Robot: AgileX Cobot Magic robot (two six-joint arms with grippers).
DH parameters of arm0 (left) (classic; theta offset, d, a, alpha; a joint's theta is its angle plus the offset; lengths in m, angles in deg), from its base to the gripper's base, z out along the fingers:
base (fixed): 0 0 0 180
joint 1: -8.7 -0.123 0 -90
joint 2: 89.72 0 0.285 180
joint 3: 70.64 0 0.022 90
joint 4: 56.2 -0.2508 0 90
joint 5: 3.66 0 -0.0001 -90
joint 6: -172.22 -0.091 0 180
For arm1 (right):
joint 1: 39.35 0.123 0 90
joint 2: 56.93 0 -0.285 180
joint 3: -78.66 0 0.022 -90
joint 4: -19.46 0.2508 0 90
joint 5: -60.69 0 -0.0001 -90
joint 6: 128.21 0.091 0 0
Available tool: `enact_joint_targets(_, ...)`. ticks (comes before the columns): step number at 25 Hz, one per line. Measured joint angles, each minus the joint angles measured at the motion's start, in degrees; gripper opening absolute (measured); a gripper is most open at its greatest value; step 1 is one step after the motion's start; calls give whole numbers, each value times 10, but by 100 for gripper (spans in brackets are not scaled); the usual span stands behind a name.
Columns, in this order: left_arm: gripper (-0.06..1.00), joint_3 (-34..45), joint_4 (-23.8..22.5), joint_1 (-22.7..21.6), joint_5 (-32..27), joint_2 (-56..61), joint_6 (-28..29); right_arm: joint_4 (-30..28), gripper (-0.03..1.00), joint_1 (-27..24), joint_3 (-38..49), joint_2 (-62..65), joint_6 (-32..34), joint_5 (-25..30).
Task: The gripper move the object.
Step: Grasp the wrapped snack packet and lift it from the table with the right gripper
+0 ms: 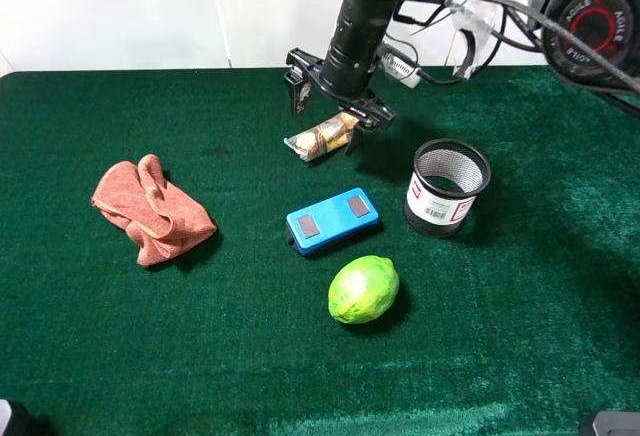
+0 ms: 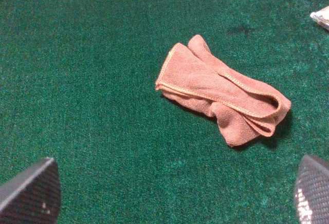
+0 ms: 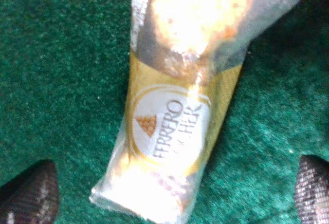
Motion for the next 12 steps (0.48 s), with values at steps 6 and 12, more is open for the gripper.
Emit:
enact_joint_targets(6,91,0,0,0,0,0,0,5,70,0,0,-18,5,-15)
enact_joint_targets(12,91,0,0,0,0,0,0,4,70,0,0,-20,10,-19)
